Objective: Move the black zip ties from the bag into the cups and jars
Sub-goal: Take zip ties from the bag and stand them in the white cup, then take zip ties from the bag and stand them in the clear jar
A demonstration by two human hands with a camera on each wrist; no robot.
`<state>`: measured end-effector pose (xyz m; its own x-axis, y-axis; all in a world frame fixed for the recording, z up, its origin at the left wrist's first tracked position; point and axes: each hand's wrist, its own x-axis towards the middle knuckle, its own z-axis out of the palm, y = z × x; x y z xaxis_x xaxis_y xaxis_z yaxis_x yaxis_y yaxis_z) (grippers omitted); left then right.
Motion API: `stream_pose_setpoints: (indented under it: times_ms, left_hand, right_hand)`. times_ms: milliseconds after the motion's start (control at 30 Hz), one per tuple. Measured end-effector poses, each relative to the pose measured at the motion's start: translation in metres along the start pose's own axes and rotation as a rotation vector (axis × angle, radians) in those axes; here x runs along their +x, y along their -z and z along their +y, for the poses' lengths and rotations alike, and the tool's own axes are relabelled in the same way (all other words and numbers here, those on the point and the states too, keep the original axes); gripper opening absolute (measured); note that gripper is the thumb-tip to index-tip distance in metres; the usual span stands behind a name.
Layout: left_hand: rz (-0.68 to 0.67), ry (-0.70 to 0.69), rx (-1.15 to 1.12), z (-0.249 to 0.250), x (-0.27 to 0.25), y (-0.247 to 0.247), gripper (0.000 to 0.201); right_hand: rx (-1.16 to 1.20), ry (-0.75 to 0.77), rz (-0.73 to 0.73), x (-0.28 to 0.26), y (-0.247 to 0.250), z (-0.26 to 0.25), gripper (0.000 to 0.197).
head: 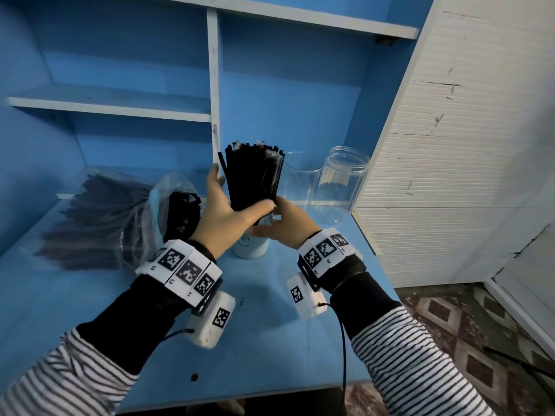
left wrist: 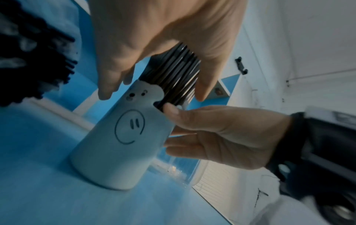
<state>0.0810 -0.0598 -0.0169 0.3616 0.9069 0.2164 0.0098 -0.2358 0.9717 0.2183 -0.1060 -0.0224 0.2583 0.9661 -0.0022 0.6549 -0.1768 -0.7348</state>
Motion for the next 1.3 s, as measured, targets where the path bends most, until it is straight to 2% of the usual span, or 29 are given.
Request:
stream_pose_setpoints:
  times_ms: [133,267,367,467,700,900,1067,1233,1300]
  left_hand:
    - [-0.032,0.101,0.098,-0.018,0.007,-0.006,0.103]
    - [-0.061,0.113,0.209,-0.031,0.020,-0.006,0.094]
    - [-0.063,0.109,0.263,-0.037,0.027,-0.007,0.087]
    - [-0.029,0.104,0.279,-0.039,0.033,-0.011,0.083]
    - [0.001,0.109,0.272,-0.042,0.065,-0.019,0.081]
    - [0.026,0.127,0.284,-0.047,0.094,-0.029,0.075]
    - [0.012,0.135,0.308,-0.050,0.105,-0.028,0.078]
    - [-0.003,0.127,0.283,-0.052,0.103,-0.028,0.080]
    - [-0.020,0.139,0.253,-0.053,0.100,-0.029,0.088]
  right_hand:
    - [-0.044,-0.026,-0.019,-0.008,0.010,0.006,0.070]
    - [-0.108,-0.163,0.159,-0.017,0.034,0.022,0.068]
    - [-0.049,-0.253,0.239,-0.017,0.043,0.027,0.088]
    - [-0.013,-0.243,0.281,-0.009,0.046,0.026,0.103]
    - [0.123,-0.242,0.281,0.019,0.036,0.025,0.109]
    - [0.178,-0.280,0.301,0.041,0.026,0.028,0.092]
    - [0.195,-0.299,0.339,0.050,0.023,0.033,0.071]
    - [0.166,-0.296,0.314,0.046,0.028,0.032,0.069]
    - [0.151,-0.296,0.293,0.042,0.029,0.032,0.067]
